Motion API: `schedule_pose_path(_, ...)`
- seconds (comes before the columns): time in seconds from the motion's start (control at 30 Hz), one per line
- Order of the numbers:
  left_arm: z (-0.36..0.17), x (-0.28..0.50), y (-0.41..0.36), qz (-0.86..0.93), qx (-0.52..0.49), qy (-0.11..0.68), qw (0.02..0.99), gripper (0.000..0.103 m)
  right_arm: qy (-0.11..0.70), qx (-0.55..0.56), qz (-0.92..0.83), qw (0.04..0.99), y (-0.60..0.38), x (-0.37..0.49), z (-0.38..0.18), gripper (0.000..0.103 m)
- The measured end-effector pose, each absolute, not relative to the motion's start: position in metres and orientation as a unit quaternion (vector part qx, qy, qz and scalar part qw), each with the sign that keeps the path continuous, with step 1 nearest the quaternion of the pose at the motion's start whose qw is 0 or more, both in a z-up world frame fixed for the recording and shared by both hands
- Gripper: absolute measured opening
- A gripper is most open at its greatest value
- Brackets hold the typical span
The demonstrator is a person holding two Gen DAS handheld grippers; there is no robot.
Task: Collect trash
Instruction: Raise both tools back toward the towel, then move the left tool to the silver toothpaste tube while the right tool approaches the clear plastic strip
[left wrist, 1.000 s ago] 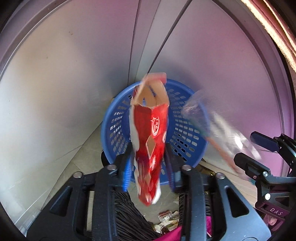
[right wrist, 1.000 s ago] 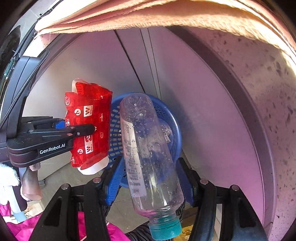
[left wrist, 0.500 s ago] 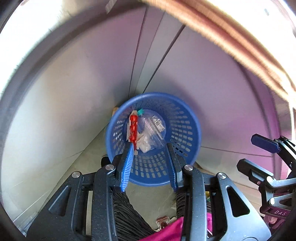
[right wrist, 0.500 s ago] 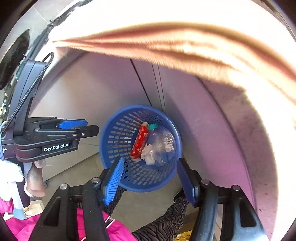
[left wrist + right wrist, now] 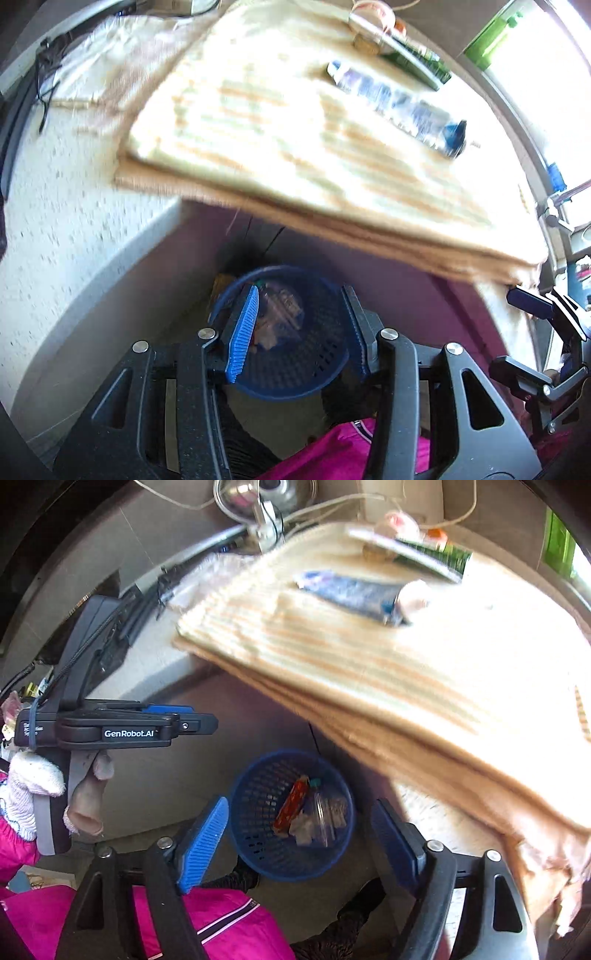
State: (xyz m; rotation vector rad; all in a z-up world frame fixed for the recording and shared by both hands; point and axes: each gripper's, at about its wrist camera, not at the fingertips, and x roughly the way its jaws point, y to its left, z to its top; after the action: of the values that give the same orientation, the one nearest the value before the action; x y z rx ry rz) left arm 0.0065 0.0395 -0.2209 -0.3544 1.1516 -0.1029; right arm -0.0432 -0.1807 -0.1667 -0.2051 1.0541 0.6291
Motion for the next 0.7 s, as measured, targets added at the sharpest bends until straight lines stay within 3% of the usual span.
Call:
schedule_pose_path(0.3, -0.175, 0.044, 0.037, -0.07, -0.184, 0.503, 0.841, 0.045, 0.392, -0.088, 0.276, 0.873, -0.207, -0.026, -0.097, 0.09)
schedule_pose_path(0.37, -0.168, 0.051, 0.032, -0.076, -0.187, 0.502, 0.841, 0.052, 0.369, -0.089, 0.273, 0.884, -0.214, -0.017, -0.084, 0.091)
schedule_pose_path(0.43, -0.162, 0.058, 0.028, -0.081, -0.188, 0.496, 0.844, 0.057, 0.349, -0.088, 0.267, 0.894, -0.22, -0.006, -0.072, 0.103)
schedule_pose_path(0.7, -0.144, 0.083, -0.02, -0.109, -0.143, 0.488, 0.854, 0.06, 0.334, -0.057, 0.259, 0.904, -0.241, 0.048, -0.054, 0.103)
